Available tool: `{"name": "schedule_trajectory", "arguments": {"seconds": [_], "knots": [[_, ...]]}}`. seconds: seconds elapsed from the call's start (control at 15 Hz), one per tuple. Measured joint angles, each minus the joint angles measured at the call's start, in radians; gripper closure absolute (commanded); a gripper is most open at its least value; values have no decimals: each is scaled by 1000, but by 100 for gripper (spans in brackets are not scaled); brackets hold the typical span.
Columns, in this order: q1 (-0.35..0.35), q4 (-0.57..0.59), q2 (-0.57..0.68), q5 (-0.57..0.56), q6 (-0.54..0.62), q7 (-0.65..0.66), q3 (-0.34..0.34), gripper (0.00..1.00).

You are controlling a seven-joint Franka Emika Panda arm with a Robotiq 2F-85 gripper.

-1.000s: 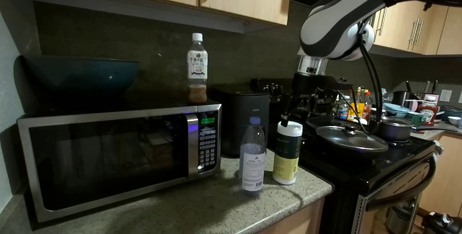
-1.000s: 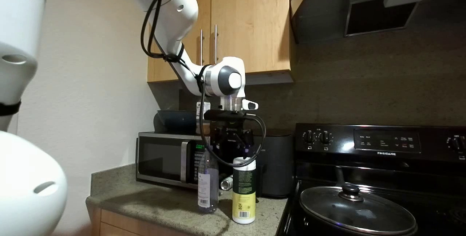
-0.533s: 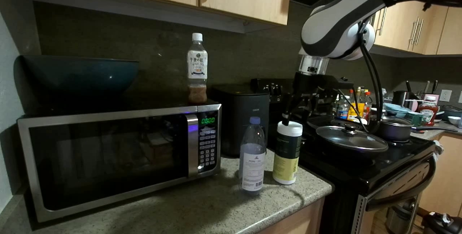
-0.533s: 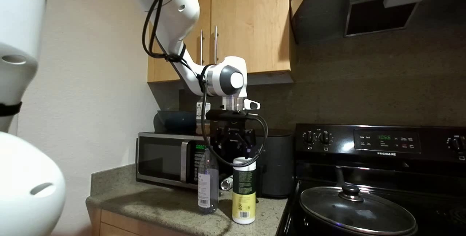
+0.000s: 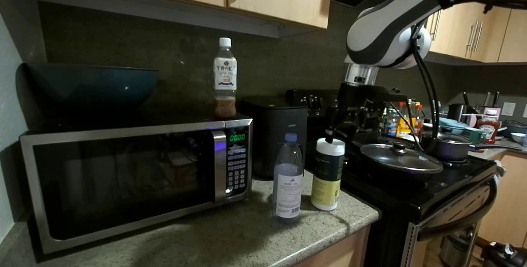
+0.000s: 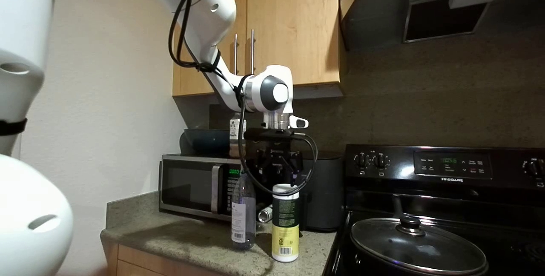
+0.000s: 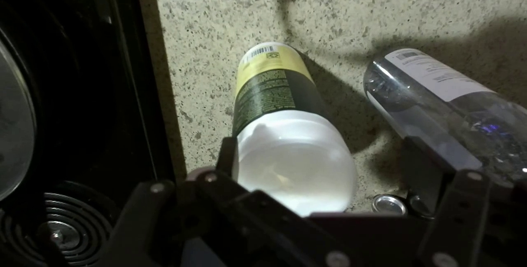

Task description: Swap around the green bottle and the water bottle

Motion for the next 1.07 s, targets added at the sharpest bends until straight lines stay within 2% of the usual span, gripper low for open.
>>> {"name": "schedule_trajectory", "arguments": {"seconds": [0.4,1.07], "knots": [[-5,8,40,1,37,0,-1,0],[-5,92,106,-5,43,-16,12,0]]}}
